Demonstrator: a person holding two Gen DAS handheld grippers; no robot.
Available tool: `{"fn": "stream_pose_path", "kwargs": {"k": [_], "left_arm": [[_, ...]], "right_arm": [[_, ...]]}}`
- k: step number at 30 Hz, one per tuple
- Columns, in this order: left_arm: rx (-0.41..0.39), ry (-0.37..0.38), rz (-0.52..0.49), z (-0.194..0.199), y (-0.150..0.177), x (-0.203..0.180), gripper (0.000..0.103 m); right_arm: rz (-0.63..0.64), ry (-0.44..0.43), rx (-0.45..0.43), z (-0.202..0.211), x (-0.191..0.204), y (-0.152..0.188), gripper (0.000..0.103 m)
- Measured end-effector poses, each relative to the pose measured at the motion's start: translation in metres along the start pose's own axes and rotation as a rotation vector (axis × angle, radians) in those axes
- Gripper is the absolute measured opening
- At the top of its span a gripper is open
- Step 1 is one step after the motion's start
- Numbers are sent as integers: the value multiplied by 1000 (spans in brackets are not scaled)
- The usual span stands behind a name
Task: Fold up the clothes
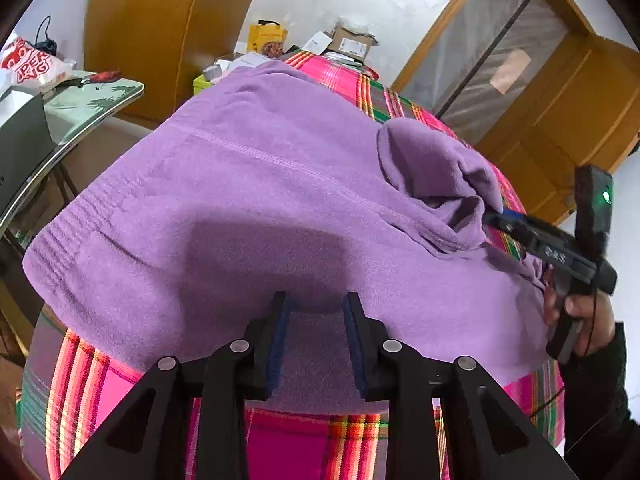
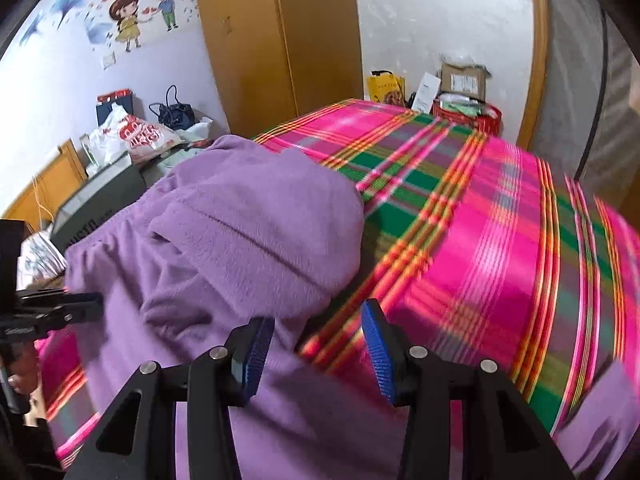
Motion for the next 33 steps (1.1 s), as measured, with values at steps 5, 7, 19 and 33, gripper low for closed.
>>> {"fn": "stream_pose_path", "kwargs": {"k": [5,7,19,33], "left_arm": [[-1,-1,2,1,2,-1,29],[0,-1,2,1,2,-1,29],[-5,9,3,0,3,-2,29],[13,-15,7,7,4,-7,29]], "right_arm": [[44,-3,-35,-10,6,-21,16],[34,28,-76,4,-1,-27,15],[20,512,-263,105,-74,-61,13],[-332,516,-116,144,-174,37,35]]}}
Point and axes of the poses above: each gripper's, at about its wrist camera, not at the fingertips, and z roughly against the way its jaws point, x to its left, y to its underside, the point moved 2 cm from there along -z, roughly the way its jaws point, and after that the axes turned 6 degrees about -y, right-handed, at the moved point
